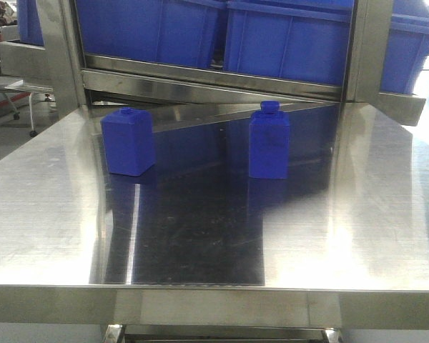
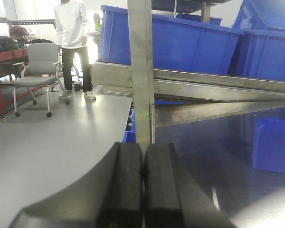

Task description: Pick and sort blue part to right shelf

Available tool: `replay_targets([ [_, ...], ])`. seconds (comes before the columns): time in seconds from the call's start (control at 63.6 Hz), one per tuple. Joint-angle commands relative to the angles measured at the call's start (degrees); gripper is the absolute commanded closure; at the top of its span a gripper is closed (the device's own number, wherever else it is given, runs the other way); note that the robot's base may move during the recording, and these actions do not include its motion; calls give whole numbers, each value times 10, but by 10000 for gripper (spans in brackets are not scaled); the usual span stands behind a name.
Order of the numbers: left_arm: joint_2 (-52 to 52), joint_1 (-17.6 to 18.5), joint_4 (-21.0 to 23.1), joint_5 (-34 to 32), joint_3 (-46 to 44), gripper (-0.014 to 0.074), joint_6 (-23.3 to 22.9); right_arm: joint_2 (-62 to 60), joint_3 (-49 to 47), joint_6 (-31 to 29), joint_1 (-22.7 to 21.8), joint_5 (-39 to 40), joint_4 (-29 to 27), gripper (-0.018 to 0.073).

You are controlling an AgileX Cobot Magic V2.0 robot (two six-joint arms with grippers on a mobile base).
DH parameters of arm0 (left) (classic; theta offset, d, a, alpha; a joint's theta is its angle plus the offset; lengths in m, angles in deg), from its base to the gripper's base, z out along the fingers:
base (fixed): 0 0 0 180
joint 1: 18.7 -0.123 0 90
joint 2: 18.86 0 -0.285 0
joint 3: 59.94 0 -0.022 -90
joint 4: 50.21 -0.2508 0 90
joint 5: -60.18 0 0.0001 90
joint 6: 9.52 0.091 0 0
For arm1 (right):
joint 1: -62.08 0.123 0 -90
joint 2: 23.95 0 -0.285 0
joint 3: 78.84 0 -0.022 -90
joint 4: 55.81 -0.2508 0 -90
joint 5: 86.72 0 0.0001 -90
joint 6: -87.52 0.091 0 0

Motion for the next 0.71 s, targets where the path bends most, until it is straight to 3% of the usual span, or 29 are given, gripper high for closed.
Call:
replay_targets([
  [0.0,-12,1,0,-47,13,461,-6,-13,-13,-1,-3,51,5,504],
  [0.519,-12,1,0,-47,13,461,-6,-13,-16,-1,-3,96,5,504],
  [0.692,-12,1,0,-47,13,461,-6,-9,-65,-1,-3,23,5,504],
])
